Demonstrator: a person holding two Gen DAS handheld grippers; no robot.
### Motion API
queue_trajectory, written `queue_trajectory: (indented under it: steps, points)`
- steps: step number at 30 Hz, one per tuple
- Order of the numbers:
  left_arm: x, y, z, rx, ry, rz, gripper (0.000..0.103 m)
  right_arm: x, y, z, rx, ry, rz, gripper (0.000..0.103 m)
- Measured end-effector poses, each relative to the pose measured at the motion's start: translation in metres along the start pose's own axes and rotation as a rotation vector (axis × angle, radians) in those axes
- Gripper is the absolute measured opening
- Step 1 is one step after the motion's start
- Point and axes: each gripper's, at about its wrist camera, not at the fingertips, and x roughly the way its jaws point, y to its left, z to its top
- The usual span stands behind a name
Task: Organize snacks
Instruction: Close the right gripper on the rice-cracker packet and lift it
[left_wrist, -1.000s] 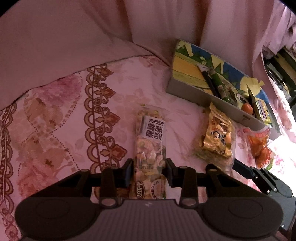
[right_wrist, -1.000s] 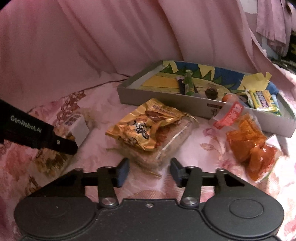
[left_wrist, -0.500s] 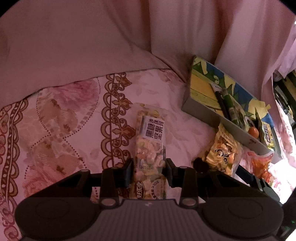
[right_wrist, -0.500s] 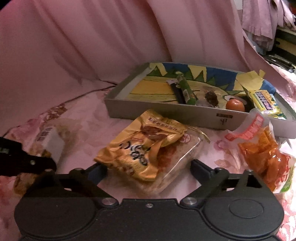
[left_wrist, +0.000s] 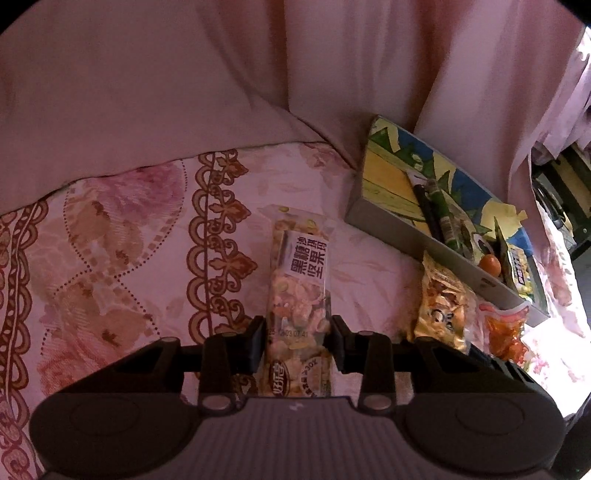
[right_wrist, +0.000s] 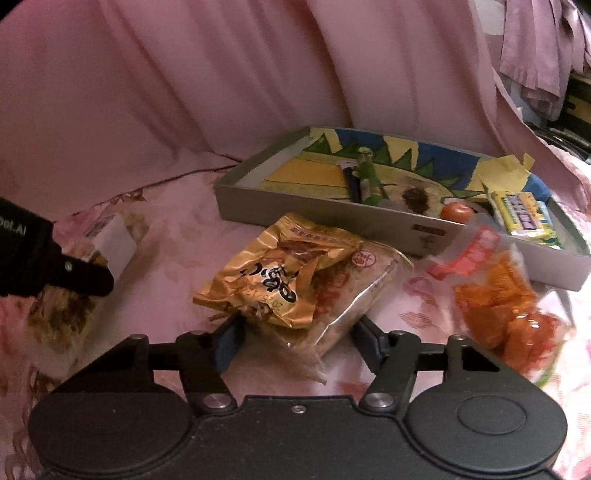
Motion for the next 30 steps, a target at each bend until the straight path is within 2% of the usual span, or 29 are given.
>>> queue_trajectory:
  steps: [7, 12, 16, 22, 25, 27, 30]
  points:
    - [0.000, -0.005, -0.001, 0.014, 0.004, -0.014, 0.040, -0.014, -0.021, -0.008, 0.025, -0.019, 0.044, 0.064]
    - [0.001, -0.009, -0.003, 0.030, 0.010, -0.027, 0.040, -0.027, -0.013, -0.011, -0.062, -0.037, 0.037, 0.064]
    - [0.002, -0.019, -0.007, 0.052, 0.024, -0.069, 0.040, -0.040, -0.007, -0.013, -0.110, -0.049, 0.043, 0.063]
    - [0.000, -0.027, -0.012, 0.085, 0.026, -0.067, 0.040, -0.056, -0.006, -0.018, -0.122, -0.037, 0.070, 0.060]
    - [-0.002, -0.027, -0.011, 0.082, 0.021, -0.068, 0.040, -0.064, -0.005, -0.022, -0.124, -0.025, 0.080, 0.055]
    - [-0.002, -0.028, -0.011, 0.085, 0.022, -0.066, 0.040, -0.065, -0.008, -0.025, -0.090, -0.003, 0.114, 0.054]
    - [-0.003, -0.029, -0.012, 0.092, 0.025, -0.067, 0.040, -0.061, -0.021, -0.025, 0.046, 0.034, 0.175, 0.057]
